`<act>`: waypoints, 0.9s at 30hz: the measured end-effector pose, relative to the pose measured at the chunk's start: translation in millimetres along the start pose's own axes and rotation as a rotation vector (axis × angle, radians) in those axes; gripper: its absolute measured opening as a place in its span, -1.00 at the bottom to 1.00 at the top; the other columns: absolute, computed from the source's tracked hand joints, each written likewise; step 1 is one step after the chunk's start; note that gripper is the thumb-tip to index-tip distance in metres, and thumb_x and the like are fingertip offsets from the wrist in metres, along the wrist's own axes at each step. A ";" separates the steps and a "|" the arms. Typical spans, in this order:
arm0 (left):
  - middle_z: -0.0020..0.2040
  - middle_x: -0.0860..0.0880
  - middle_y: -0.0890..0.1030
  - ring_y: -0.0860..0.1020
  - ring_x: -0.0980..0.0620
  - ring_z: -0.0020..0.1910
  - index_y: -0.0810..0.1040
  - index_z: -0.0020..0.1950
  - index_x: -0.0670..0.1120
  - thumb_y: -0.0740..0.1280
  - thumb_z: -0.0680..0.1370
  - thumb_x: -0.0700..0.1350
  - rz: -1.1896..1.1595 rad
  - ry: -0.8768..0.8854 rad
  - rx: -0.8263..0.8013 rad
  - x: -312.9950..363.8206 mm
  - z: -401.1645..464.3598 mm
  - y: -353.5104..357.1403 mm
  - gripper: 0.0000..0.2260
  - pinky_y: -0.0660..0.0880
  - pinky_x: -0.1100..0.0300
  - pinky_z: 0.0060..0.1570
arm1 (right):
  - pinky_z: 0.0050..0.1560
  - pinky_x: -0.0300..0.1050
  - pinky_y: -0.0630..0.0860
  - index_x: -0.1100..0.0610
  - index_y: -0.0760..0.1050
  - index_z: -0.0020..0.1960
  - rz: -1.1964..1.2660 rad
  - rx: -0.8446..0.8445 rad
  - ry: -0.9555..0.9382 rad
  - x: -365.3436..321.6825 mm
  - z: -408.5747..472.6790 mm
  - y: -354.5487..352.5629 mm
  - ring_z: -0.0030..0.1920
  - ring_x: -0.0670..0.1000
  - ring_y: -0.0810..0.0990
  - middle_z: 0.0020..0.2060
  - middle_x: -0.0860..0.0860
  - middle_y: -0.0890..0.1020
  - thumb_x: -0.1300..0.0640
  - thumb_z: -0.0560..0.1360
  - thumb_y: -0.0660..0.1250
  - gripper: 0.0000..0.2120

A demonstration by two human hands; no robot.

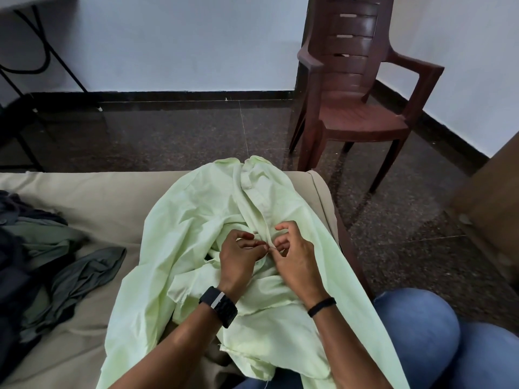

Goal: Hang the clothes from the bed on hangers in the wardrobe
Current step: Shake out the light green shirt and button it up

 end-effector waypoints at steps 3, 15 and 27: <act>-0.19 -0.18 0.65 0.65 -0.03 -0.20 0.45 -0.06 -0.19 0.47 0.37 -0.41 -0.026 -0.010 -0.009 0.3 -2.3 -1.4 -0.71 0.58 0.17 -0.17 | -0.20 -0.52 0.40 0.09 0.39 0.16 0.009 -0.002 -0.001 0.8 -0.9 0.5 -0.21 -0.19 0.55 -0.22 -0.10 0.56 0.27 0.44 0.45 -0.62; -0.16 -0.19 0.67 0.66 0.04 -0.26 0.44 -0.05 -0.21 0.45 0.40 -0.41 -0.126 0.001 -0.053 5.4 -8.5 2.6 -0.75 0.55 0.29 -0.28 | -0.15 -0.35 0.48 0.02 0.47 0.08 0.295 -0.022 0.205 23.5 2.8 -4.6 -0.21 -0.18 0.62 -0.21 -0.07 0.68 0.23 0.50 0.33 -0.79; -0.15 -0.19 0.66 0.66 0.03 -0.26 0.46 -0.10 -0.16 0.47 0.43 -0.32 -0.001 0.042 0.053 3.3 -4.9 7.2 -0.79 0.57 0.24 -0.22 | -0.21 -0.18 0.58 0.08 0.43 -0.02 0.585 -0.042 0.307 31.5 6.9 0.4 -0.32 -0.02 0.66 -0.21 0.07 0.69 0.33 0.41 0.48 -0.70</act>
Point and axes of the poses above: each hand's wrist, its own z-axis towards the middle knuckle, its own y-axis out of the palm, x = y × z, the point moved 7 cm from there along z, towards the middle knuckle
